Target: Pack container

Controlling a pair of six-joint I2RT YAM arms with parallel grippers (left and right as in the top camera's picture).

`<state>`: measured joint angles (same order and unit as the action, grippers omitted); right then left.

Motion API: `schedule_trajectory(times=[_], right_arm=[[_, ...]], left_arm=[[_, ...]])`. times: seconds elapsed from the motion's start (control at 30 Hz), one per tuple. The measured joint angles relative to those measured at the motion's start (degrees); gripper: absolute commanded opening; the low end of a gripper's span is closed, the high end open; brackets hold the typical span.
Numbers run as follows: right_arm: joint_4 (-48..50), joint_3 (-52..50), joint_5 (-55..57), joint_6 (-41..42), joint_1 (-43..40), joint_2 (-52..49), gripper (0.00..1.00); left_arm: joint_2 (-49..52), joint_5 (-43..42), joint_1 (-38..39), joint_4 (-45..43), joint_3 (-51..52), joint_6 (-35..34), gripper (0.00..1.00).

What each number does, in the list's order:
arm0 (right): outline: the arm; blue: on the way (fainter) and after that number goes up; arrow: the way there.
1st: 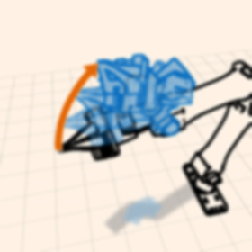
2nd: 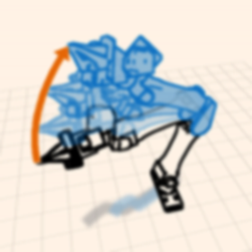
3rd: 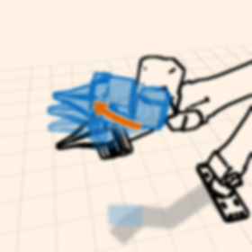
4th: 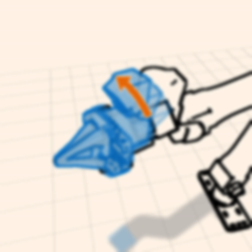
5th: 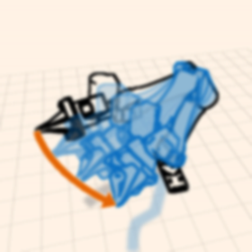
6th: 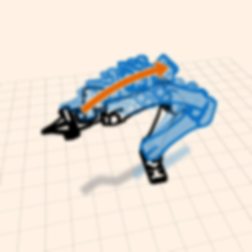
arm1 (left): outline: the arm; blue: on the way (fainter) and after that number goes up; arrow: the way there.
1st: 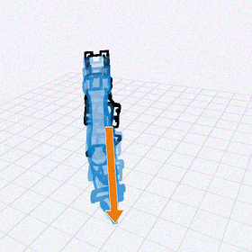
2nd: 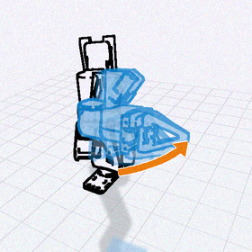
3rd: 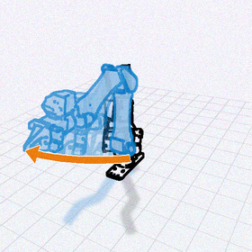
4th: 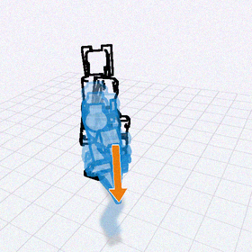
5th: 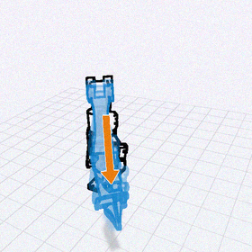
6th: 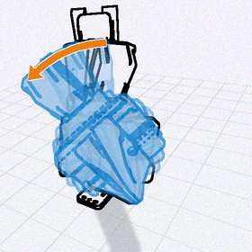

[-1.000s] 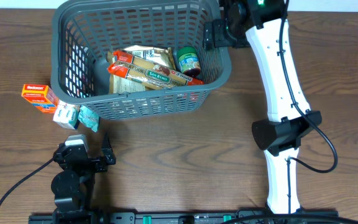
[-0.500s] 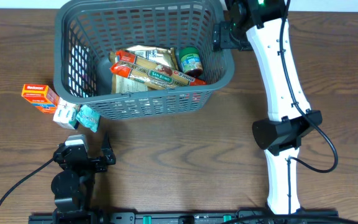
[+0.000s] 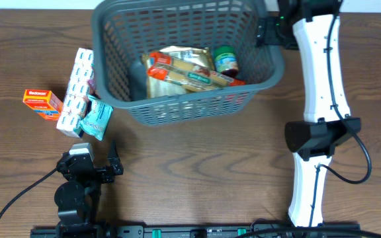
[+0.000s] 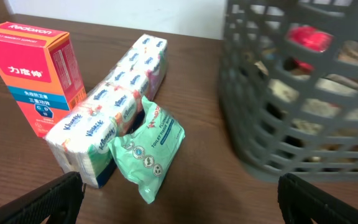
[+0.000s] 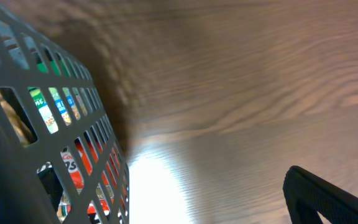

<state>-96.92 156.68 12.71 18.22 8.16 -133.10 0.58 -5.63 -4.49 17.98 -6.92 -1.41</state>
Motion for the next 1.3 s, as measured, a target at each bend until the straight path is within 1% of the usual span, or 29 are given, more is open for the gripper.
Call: schedule_trajectory(times=[0.3,0.43,0.57,0.6,0.63,0.67,0.7,0.73,0.77,0.8,0.93,1.07,1.1,1.17,1.23,1.3], right_arm=[[-0.13,0.0,1.09,-0.85,-5.46,0.07,0.96],[-0.15,0.0,1.18,-0.87,-6.69,0.07,0.95],[-0.17,0.0,1.29,-0.85,-7.19,0.09,0.96],[-0.17,0.0,1.31,-0.87,-7.23,0.09,0.95],[-0.17,0.0,1.31,-0.87,-7.23,0.09,0.93],[-0.15,0.0,1.31,-0.94,-7.23,0.11,0.88],[-0.13,0.0,1.22,-1.18,-7.23,0.13,0.79],[-0.11,0.0,1.05,-1.62,-7.21,0.15,0.73],[-0.13,0.0,0.79,-1.84,-7.19,0.2,0.68],[-0.17,0.0,0.74,-2.25,-7.17,0.31,0.65],[-0.28,0.0,0.94,-3.67,-7.3,1.64,0.58],[-0.26,0.0,1.05,-4.52,-7.3,4.24,0.56],[-0.26,0.0,1.03,-4.76,-7.39,4.9,0.59],[-0.26,0.0,0.94,-5.05,-7.58,6.45,0.8],[-0.13,0.0,0.98,-5.44,-7.87,7.5,0.99],[0.92,0.0,1.05,-7.04,-8.07,8.44,0.99]], left_arm=[[0.0,0.0,0.0,0.0,0.0,0.0,0.98],[0.0,0.0,0.0,0.02,0.0,0.0,0.98],[0.0,0.0,0.0,0.0,0.0,0.0,0.98],[0.0,0.0,0.0,0.0,0.0,0.0,0.98],[0.0,0.0,-0.02,0.02,0.0,0.0,0.98],[0.0,0.0,0.0,0.0,0.0,0.0,0.98],[0.0,0.0,0.0,0.02,0.0,0.0,0.98],[0.0,0.02,0.0,0.0,0.0,0.0,0.98],[0.0,0.0,0.0,0.0,0.0,0.0,0.99],[0.0,0.0,0.0,0.0,0.0,0.0,0.99],[0.0,0.0,-0.02,0.0,0.0,0.0,0.99],[0.0,0.0,0.0,0.0,0.0,0.0,0.98],[0.0,0.0,-0.02,0.0,0.0,0.0,0.98],[0.0,0.02,0.0,0.0,0.0,0.0,0.99],[0.0,0.0,0.0,0.0,0.0,0.0,0.98],[0.0,0.0,-0.02,0.0,0.0,0.0,0.98]])
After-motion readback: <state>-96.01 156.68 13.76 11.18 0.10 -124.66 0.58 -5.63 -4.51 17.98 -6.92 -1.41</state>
